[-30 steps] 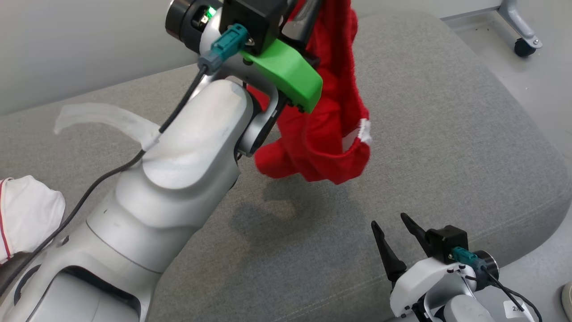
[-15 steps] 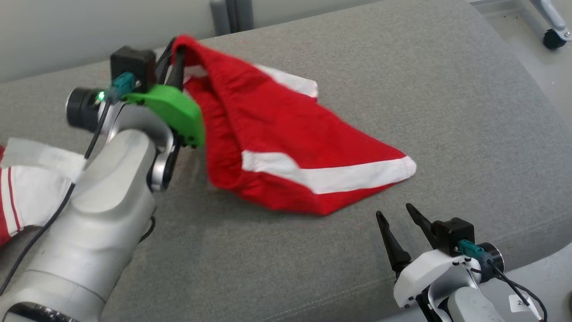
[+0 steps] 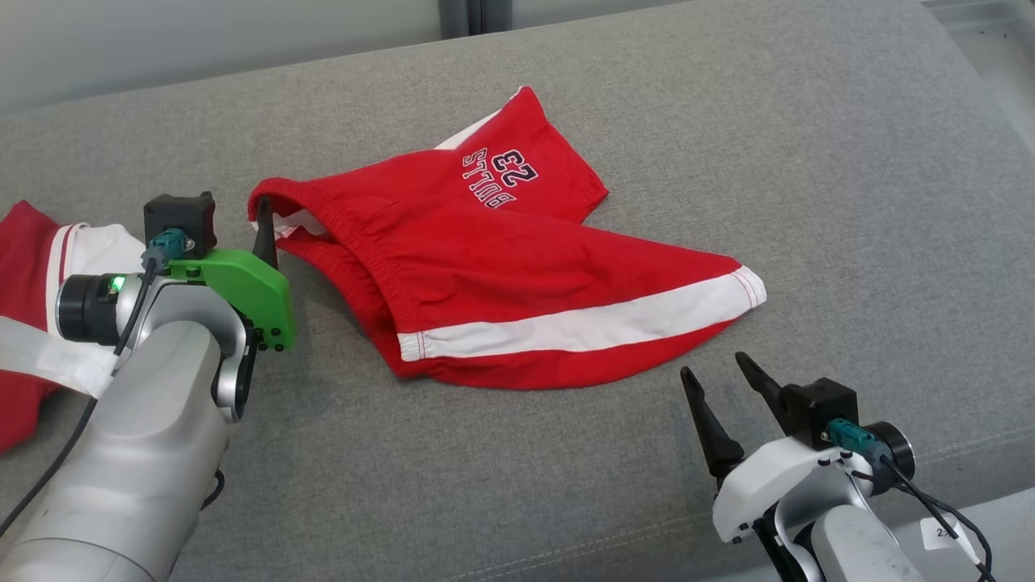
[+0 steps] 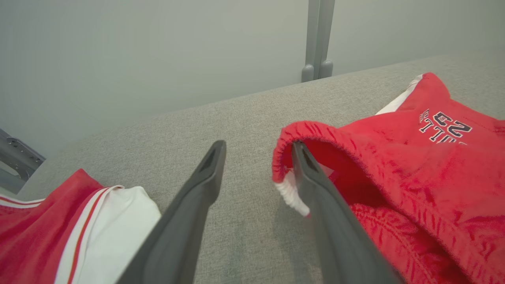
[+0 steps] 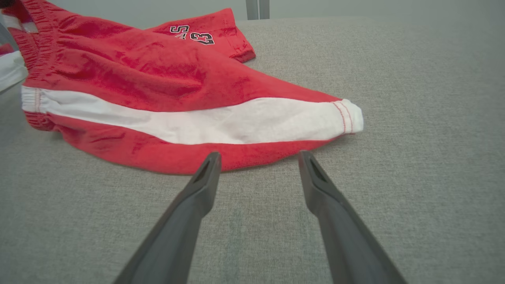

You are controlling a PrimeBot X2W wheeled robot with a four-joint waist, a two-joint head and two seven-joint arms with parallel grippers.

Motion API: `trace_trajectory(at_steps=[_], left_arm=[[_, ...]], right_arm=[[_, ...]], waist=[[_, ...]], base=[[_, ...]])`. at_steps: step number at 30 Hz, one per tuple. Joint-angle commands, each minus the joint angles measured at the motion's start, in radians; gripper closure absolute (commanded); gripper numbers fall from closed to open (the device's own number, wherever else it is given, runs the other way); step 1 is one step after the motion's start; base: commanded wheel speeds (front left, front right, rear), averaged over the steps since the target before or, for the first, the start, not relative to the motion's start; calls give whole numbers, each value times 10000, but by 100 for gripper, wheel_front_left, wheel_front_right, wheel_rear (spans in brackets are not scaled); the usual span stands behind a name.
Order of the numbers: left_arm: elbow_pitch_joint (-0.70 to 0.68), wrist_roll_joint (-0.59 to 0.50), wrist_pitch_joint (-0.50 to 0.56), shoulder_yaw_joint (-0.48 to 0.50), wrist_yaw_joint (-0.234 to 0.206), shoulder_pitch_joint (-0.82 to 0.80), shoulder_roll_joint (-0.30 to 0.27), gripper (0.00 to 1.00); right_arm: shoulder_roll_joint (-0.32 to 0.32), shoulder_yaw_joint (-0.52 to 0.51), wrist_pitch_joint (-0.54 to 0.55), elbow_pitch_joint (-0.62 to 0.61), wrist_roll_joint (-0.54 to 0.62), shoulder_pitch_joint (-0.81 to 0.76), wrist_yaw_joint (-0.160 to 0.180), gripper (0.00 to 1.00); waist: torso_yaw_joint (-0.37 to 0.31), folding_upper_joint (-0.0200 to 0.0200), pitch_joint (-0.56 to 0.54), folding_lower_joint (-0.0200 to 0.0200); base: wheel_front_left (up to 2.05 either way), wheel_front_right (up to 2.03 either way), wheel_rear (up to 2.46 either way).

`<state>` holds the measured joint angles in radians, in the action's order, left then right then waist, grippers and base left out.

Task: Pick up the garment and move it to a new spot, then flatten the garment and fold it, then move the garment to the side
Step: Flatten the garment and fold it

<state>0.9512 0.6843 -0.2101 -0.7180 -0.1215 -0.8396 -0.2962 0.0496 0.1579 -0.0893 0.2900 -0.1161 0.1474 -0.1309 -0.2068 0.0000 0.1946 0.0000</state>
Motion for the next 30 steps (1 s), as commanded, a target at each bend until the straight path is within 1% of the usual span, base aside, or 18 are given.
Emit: trace_trajectory(at_steps=[1, 2, 6, 8, 10, 13, 15, 18, 22, 23, 24, 25, 26, 30], left_arm=[[83, -35, -81, -16, 76, -40, 20, 0], [202, -48, -104, -44, 96, -44, 43, 0], [442, 207, -104, -44, 570, 128, 294, 0], [425, 382, -215, 70, 715, 243, 426, 0], [258, 536, -377, 250, 798, 348, 556, 0], [-299, 582, -546, 660, 770, 693, 663, 0], [-1274, 362, -555, 1265, 600, 1017, 603, 0], [-2954, -111, -539, 2309, 487, 2251, 658, 0], [-4935, -972, -544, 3600, 677, 3913, 972, 0], [-4935, -972, -544, 3600, 677, 3913, 972, 0], [-5664, -1416, -545, 4132, 808, 4775, 1157, 0], [-5664, -1416, -545, 4132, 808, 4775, 1157, 0], [-5968, -1610, -544, 4381, 866, 5163, 1286, 0], [-6745, -2593, -545, 4952, 1132, 6375, 1588, 0]], right_arm=[[15, 6, 38, -42, 50, -16, 3, 0], [15, 3, 66, -46, 56, -42, 3, 0], [18, -87, 114, -63, 85, -149, 3, 0], [20, -259, 111, -91, 47, -212, 3, 0], [15, -487, 105, -117, -41, -247, 3, 0], [13, -799, 16, -153, -221, -311, 3, 0], [13, -922, -32, -194, -187, -337, 3, 0], [17, -1034, -134, -245, -126, -375, 3, 0], [18, -1140, -244, -256, -107, -420, 3, 0], [18, -1140, -244, -256, -107, -420, 3, 0], [17, -1140, -314, -268, -94, -413, 3, 0], [17, -1140, -314, -268, -94, -413, 3, 0], [14, -1151, -372, -281, -62, -413, 3, 0], [20, -1210, -626, -272, 171, -496, 3, 0]], waist=[[38, 0, -45, 0], [64, 0, -76, 0], [217, 0, -292, 0], [342, 0, -436, 0], [480, 0, -579, 0], [694, 0, -818, 0], [836, 0, -1003, 0], [1020, 0, -1291, 0], [1205, 0, -1687, 0], [1205, 0, -1687, 0], [1279, 0, -1820, 0], [1279, 0, -1820, 0], [1310, 0, -1882, 0], [1430, 0, -2113, 0]], base=[[0, 0, 0], [0, 0, 0], [0, 0, 0], [0, 0, 0], [0, 0, 0], [0, 0, 0], [0, 0, 0], [0, 0, 0], [0, 0, 0], [0, 0, 0], [0, 0, 0], [0, 0, 0], [0, 0, 0], [0, 0, 0]])
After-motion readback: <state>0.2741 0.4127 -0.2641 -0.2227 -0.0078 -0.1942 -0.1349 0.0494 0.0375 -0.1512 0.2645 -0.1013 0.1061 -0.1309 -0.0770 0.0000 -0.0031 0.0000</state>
